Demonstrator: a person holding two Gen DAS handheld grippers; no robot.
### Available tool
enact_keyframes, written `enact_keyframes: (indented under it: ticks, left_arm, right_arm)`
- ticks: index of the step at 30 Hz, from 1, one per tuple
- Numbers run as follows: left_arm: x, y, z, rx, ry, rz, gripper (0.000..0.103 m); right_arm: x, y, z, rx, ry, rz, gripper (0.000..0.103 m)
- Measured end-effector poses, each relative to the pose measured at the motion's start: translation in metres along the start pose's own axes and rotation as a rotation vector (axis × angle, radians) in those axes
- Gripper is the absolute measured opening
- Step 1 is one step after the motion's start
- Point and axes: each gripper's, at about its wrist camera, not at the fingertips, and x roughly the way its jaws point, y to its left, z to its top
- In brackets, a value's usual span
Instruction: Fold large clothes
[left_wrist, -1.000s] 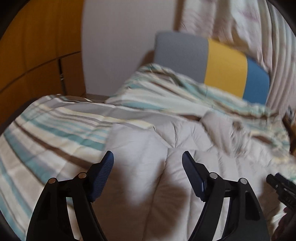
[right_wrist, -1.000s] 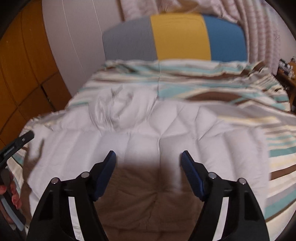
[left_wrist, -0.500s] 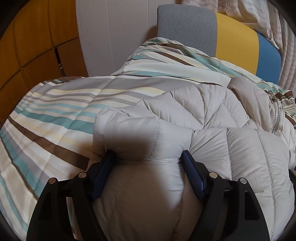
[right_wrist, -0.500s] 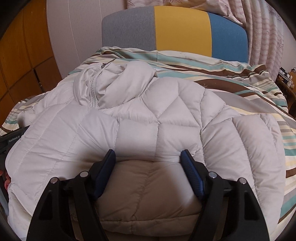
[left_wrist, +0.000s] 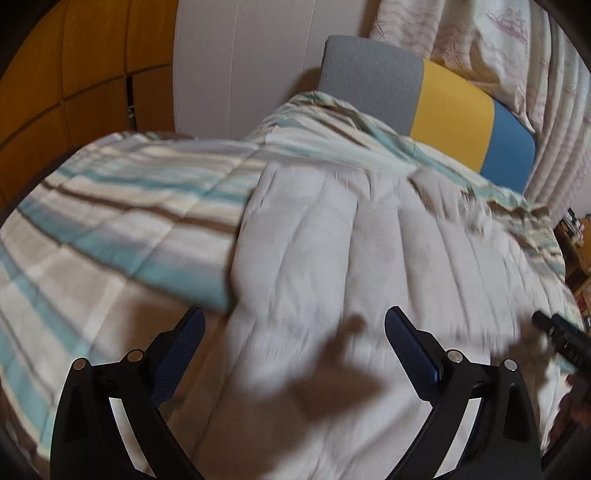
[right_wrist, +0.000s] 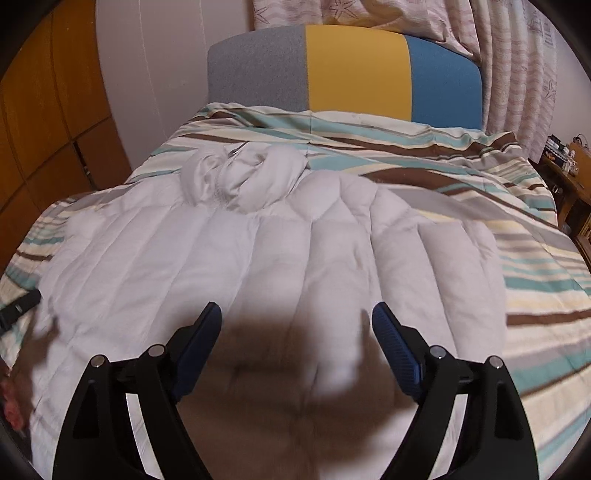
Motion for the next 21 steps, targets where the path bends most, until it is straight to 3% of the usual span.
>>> enact_keyframes:
  ticks: [5,11,21]
  left_arm:
    - [-0.023,0.008,-0.047,0.053,0.022,0.052,0.097]
    - [-0.044,0.021,-0.086,0.043,0.043,0.049,0.097]
    - [-0.086,0.035,-0.127,0.079,-0.019,0.055,0.097]
  right_arm:
    - [-0.037,-0.003,-0.029,0.01,0.015,0.013,0.083]
    - [-0.065,-0.016,-0.069,0.026,0.044,0.03,0.083]
    - [-0.118,-0.051,-0.14,0.069,0.06,0.0,0.084]
